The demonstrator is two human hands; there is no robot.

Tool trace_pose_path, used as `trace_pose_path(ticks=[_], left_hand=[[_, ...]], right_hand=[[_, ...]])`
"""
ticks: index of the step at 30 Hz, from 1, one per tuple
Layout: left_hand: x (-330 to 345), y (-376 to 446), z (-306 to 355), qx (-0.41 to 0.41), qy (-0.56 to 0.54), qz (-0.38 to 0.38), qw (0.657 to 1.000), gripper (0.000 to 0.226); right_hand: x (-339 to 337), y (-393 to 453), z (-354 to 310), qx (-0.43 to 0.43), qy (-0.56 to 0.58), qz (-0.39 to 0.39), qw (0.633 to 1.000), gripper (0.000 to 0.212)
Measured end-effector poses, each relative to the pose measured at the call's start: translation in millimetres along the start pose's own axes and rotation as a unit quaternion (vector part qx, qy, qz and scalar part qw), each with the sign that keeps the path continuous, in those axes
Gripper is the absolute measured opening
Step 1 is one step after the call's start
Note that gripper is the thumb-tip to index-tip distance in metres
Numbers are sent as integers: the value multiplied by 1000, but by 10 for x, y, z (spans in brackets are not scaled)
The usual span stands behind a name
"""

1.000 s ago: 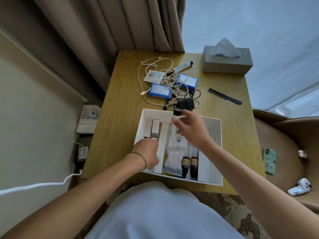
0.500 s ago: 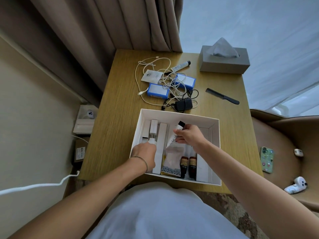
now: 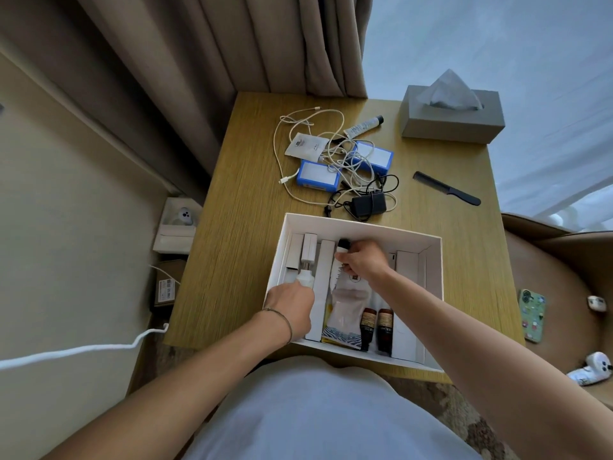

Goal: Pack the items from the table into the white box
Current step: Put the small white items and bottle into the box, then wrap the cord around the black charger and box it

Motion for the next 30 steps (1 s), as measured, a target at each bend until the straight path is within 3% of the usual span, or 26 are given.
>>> trace_pose_path(ticks=[7,11,15,22,30], left_hand=[[-49,-46,-1,33,-26,36,998,26],[-212,-64,-73,61,-85,105,989,30],[-461,-43,-137,93,-182,200,958,24],[-1013,102,-260,69,-242,316,915,14],[-1476,423,-356,70,-235,339,908,15]], right_hand=[[44,-5,29,-37,-85,20,995,31],[38,-41,18,-69,-145,38,986,39],[-2,-171,-88,-121,-174,43,976,37],[-306,-522,-503,-274,-161,112,941,27],[-879,-345,-1082,-281,-88,165,941,23]])
Point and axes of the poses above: each hand's wrist, its own y-axis towards the middle knuckle, its own x-axis out of the palm, z = x × y, the point moved 3 cm from there along y, towards the middle knuckle
